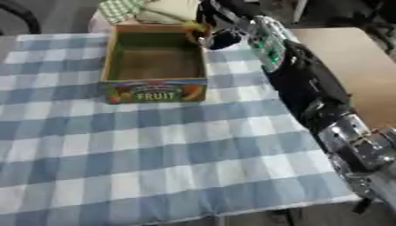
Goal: Pick up objects on the table and place them in the box.
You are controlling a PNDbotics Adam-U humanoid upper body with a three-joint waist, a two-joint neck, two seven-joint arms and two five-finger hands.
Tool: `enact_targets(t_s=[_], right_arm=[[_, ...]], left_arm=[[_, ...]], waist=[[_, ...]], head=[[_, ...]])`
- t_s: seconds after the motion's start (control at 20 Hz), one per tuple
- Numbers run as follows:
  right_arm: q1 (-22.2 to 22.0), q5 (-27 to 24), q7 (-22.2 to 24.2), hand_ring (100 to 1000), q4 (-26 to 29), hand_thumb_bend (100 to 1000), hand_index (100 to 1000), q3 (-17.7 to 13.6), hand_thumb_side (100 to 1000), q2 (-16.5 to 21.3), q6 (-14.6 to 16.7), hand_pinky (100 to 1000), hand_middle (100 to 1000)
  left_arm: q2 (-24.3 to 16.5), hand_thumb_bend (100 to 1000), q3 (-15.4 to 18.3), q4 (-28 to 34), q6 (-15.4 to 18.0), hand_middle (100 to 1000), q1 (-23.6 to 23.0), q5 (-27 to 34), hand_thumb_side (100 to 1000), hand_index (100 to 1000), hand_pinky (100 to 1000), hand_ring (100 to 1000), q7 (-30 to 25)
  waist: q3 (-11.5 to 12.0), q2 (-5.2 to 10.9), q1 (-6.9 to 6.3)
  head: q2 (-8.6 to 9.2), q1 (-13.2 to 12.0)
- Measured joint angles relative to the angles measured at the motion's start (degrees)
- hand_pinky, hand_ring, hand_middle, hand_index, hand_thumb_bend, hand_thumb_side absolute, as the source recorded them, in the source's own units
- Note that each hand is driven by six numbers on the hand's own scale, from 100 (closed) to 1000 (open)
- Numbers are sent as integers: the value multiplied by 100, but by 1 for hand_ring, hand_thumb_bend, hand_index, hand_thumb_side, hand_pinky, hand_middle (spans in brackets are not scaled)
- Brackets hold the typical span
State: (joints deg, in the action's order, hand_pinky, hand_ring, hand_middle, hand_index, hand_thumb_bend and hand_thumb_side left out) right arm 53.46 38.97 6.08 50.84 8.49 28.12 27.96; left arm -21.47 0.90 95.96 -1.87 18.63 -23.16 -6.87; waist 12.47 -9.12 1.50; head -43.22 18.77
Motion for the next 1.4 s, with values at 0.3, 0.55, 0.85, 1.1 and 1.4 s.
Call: enact_targets(t_s=[0.3,0.55,0.85,1.1,1.4], right_arm=[[104,299,89,658,-177,316,790,83,281,-318,190,730,657],[100,408,181,686,-164,379,839,123,347,-362,294,738,735],[22,313,117,673,31,344,823,140,317,-269,278,734,686],[-180,-5,58,658,334,311,815,136,294,7,187,731,645],[-711,-540,-3,652,879,294,813,78,294,477,8,731,641]], left_arm=[[34,544,-11,0,10,498,12,10,176,630,751,561,-36],[35,544,-11,0,10,497,13,25,177,630,752,561,-36],[35,543,-7,0,6,497,25,25,178,630,752,561,-32],[35,543,0,1,-10,497,29,25,177,629,752,561,-15],[32,542,48,3,-40,496,31,25,176,629,752,561,21]], waist=[[72,-38,-10],[63,-46,1],[-20,-73,27],[-120,-83,46],[-233,-112,90]], head=[[2,102],[4,107],[54,93],[102,24],[155,-109]])
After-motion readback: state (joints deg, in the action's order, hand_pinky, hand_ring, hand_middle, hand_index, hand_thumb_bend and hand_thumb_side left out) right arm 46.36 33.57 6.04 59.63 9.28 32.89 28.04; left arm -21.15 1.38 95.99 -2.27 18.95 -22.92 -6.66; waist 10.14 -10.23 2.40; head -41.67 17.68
